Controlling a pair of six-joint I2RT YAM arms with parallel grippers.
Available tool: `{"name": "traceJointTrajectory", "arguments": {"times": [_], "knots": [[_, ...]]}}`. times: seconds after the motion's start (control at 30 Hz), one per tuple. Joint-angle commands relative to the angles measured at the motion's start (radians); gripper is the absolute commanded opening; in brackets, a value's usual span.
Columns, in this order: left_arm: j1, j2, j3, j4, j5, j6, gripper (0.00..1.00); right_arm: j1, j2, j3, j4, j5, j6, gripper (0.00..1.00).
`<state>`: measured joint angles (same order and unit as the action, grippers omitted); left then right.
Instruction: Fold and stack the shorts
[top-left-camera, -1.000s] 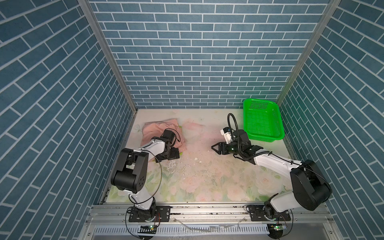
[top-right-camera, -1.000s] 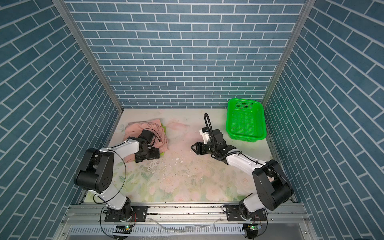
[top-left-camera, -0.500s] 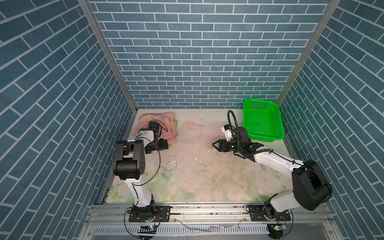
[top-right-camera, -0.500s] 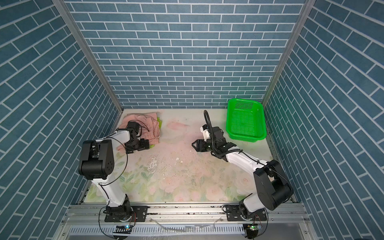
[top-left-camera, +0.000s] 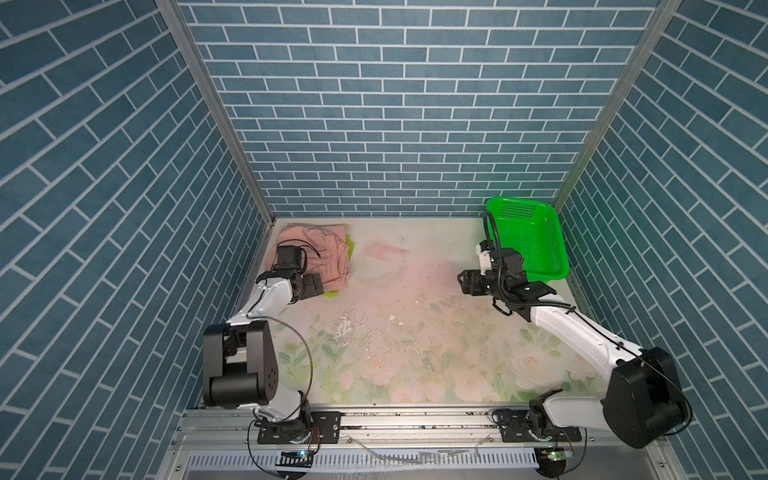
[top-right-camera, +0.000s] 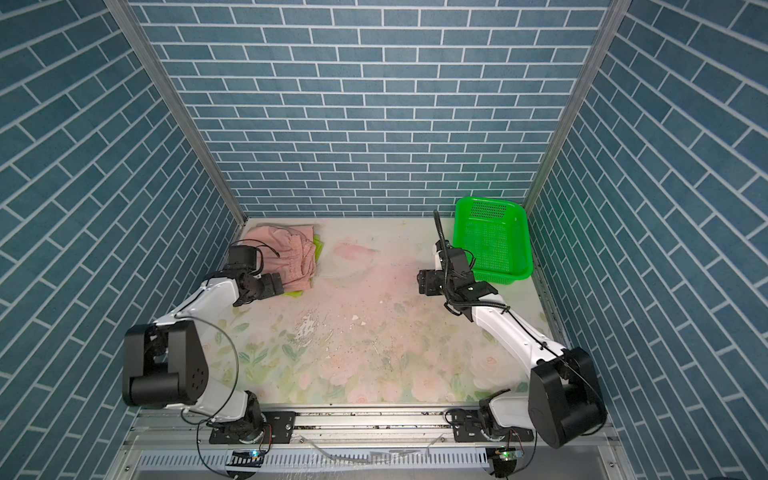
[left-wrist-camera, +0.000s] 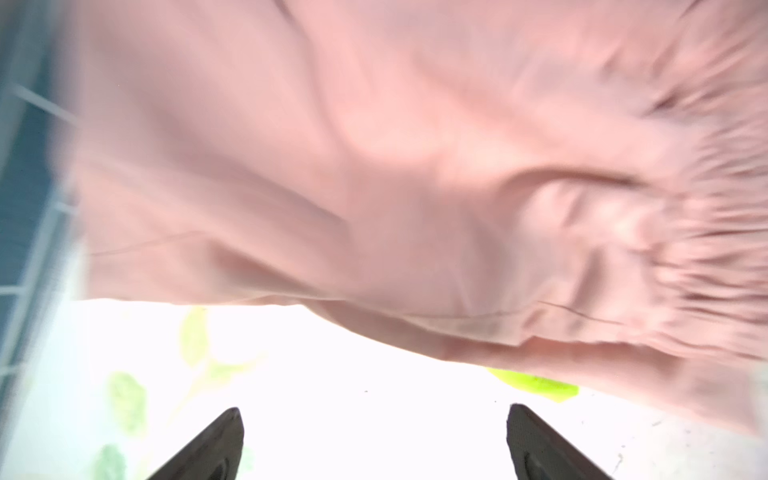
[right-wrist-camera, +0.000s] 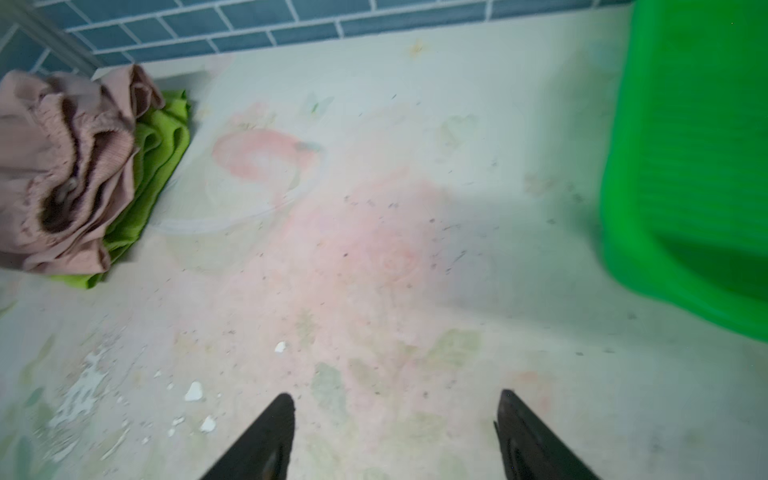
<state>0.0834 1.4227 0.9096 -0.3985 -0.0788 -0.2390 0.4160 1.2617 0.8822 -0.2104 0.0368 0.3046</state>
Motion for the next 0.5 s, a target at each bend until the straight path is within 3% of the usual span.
{"name": "traceJointTrajectory", "arguments": {"times": [0.0, 0.2, 0.4, 0.47], "knots": [[-0.001, -0.15, -0.134, 0.15, -0.103, -0.023, 1.0, -0.091, -0.092, -0.078, -0.046, 0.216, -0.055, 0.81], [-0.011, -0.428, -0.506, 0.596, -0.212, 0.053, 1.0, -0.272, -0.223, -0.269, 0.091, 0.386, -0.074, 0.89], [-0.013, -0.414, -0.625, 0.851, -0.152, 0.115, 1.0, -0.376, -0.254, -0.477, 0.383, 0.423, -0.1, 0.89], [-0.013, -0.351, -0.632, 0.956, -0.122, 0.149, 1.0, -0.391, -0.223, -0.557, 0.592, 0.36, -0.137, 0.89]]}}
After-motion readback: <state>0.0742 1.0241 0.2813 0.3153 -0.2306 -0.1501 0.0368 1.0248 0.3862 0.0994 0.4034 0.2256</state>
